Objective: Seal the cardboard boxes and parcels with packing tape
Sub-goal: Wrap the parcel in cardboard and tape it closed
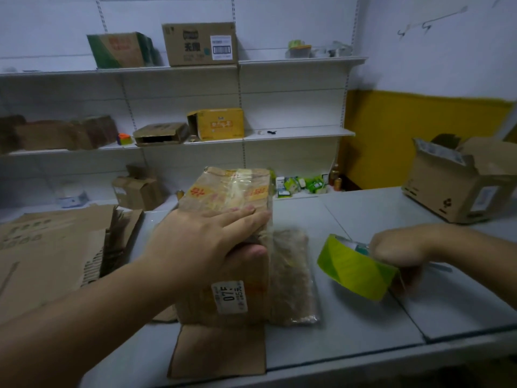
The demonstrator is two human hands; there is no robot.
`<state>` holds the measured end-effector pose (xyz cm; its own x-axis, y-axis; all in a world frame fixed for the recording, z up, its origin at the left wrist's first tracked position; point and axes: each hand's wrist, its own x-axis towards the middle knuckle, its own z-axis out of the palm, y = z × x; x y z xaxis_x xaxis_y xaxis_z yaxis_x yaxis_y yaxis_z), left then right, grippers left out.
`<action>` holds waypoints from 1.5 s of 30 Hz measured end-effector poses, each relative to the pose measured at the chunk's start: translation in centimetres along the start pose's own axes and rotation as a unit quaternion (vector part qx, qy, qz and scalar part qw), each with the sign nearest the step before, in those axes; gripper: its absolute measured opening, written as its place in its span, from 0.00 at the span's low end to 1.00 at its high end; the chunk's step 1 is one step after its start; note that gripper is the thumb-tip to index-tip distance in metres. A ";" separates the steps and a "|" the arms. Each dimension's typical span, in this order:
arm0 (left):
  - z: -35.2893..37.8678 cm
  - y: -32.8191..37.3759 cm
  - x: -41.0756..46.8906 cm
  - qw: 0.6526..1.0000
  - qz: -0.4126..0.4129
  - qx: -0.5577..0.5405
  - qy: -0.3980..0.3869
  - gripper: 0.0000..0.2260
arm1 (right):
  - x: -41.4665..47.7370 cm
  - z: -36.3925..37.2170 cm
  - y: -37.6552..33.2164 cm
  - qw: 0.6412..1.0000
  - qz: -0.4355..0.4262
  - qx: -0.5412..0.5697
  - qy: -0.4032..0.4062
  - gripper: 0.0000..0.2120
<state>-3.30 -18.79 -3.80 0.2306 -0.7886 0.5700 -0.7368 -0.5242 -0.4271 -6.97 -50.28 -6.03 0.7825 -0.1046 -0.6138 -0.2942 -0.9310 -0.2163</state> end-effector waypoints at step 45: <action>-1.9 1.7 0.6 0.985 -0.111 -0.080 -0.105 0.37 | -6.8 13.1 -12.4 0.763 -0.290 0.461 0.347 0.08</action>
<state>-5.62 -19.52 -2.84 0.5113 -0.7182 0.4719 -0.7401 -0.6471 -0.1830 -15.87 -33.44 -9.15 0.9364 -0.2256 0.2689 0.2015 -0.2819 -0.9381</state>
